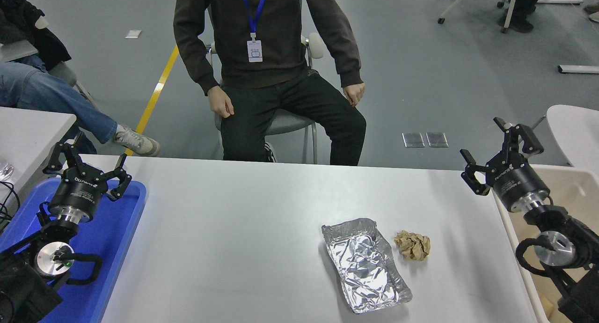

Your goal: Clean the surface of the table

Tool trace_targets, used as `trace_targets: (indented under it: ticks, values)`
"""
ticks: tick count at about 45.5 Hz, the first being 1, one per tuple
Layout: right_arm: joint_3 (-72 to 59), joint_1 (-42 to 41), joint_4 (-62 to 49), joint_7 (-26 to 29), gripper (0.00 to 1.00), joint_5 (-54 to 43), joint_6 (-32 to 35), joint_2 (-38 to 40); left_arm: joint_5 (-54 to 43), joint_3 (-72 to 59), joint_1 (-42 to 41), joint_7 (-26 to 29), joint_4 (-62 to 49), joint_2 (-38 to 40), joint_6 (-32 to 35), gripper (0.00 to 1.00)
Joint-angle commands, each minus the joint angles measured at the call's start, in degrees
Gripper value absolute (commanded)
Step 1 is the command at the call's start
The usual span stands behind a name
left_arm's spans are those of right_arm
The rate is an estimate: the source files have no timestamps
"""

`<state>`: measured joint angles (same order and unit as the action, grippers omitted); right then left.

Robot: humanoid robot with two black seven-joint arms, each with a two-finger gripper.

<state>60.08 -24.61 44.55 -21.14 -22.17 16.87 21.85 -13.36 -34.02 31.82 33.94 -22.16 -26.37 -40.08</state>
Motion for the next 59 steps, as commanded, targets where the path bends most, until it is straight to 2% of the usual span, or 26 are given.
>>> trace_targets:
  ticks: [1, 32, 37, 40, 46, 49, 59]
  values:
    - [-1.02, -0.18, -4.82, -1.53, 1.00, -0.68, -2.28, -2.52, 0.00, 0.00, 0.00, -0.02, 0.02, 0.00, 0.01, 1.00]
    - [-9.54, -1.76, 2.47, -0.74, 1.00, -0.51, -4.74, -0.32, 0.00, -0.09, 0.00, -0.02, -0.07, 0.00, 0.01, 1.00]
    - [-11.56, -2.38, 3.18, 0.31, 1.00, -0.51, -4.56, 1.87, 0.00, -0.09, 0.00, 0.07, -0.07, 0.00, 0.01, 1.00]
    - [-13.32, -2.46, 5.89, 2.06, 1.00, -0.59, -4.56, 4.06, 0.00, -0.09, 0.00, -0.02, 0.01, 0.00, 0.01, 1.00]
    - [-14.73, -1.59, 11.96, 2.07, 1.00, -0.77, -4.91, 9.69, 0.00, -0.09, 0.00, 0.07, 0.02, 0.00, 0.01, 1.00]
    - [-15.08, -1.41, 15.39, 2.24, 1.00, -2.35, -7.72, 12.86, 0.00, -0.09, 0.00, -0.02, -0.07, 0.00, 0.01, 1.00]
    - [-18.68, -2.37, 18.73, 4.27, 1.00, -5.34, -8.52, 15.85, 0.00, -0.09, 0.00, -0.02, -0.07, 0.00, 0.01, 1.00]
